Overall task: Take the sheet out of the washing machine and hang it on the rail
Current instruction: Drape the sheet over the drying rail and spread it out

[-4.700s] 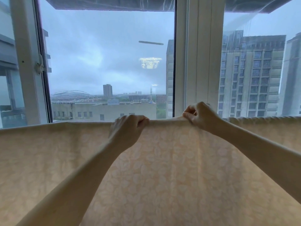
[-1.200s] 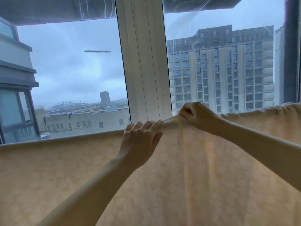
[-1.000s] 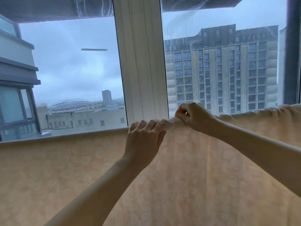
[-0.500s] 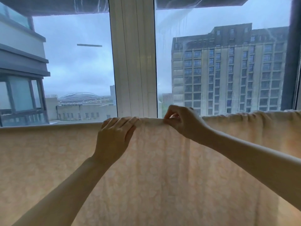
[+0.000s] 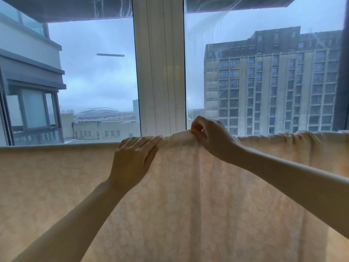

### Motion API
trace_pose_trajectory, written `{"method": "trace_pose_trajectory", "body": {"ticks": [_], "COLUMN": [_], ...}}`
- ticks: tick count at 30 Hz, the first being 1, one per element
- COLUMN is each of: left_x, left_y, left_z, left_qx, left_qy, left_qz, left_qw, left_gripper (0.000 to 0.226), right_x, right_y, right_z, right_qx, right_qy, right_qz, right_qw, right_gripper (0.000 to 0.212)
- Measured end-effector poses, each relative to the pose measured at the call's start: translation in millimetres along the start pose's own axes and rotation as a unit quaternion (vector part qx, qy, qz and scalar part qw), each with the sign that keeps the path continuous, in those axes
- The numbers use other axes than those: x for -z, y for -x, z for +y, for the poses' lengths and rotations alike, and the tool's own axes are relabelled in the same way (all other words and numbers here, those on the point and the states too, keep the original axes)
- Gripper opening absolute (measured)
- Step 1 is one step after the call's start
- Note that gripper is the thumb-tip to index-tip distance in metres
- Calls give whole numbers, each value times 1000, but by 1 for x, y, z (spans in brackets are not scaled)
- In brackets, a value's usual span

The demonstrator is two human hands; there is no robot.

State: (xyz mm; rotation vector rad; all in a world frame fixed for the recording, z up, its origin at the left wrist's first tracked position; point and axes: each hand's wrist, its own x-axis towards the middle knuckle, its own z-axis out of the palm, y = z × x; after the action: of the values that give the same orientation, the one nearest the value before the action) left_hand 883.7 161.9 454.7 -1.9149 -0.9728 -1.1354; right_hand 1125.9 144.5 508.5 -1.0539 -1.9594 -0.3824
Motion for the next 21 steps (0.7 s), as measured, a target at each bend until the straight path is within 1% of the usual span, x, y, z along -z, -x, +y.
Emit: {"method": "trace_pose_trajectory", "body": {"ticks": [3, 5, 7, 10, 13, 17, 21], "left_x": [5, 7, 5, -2, -9, -17, -25], "left_y": [-1, -5, -10, -13, -17, -29, -33], "left_z": [1, 5, 12, 20, 30, 52, 62], "left_qx": [5, 0, 3, 3, -17, -29, -22], "left_qy": [19, 47, 62, 47, 32, 32, 18], "left_qz": [-18, -33, -41, -54, -73, -71, -58], "left_qw": [1000, 998, 997, 997, 997, 997, 998], "left_gripper": [37, 39, 40, 40, 42, 41, 36], "right_x": [10, 16, 18, 12, 9, 13, 22], "right_y": [-8, -16, -22, -22, -19, -20, -11], "right_z": [2, 7, 15, 29, 36, 40, 45], "right_qx": [-4, -22, -49, -91, -125, -145, -133], "right_qy": [-11, -14, -9, 25, 47, 59, 77], "right_qz": [30, 55, 61, 16, -23, -5, -9], "right_qw": [999, 998, 997, 995, 991, 988, 988], "right_gripper": [9, 12, 14, 15, 15, 12, 13]}}
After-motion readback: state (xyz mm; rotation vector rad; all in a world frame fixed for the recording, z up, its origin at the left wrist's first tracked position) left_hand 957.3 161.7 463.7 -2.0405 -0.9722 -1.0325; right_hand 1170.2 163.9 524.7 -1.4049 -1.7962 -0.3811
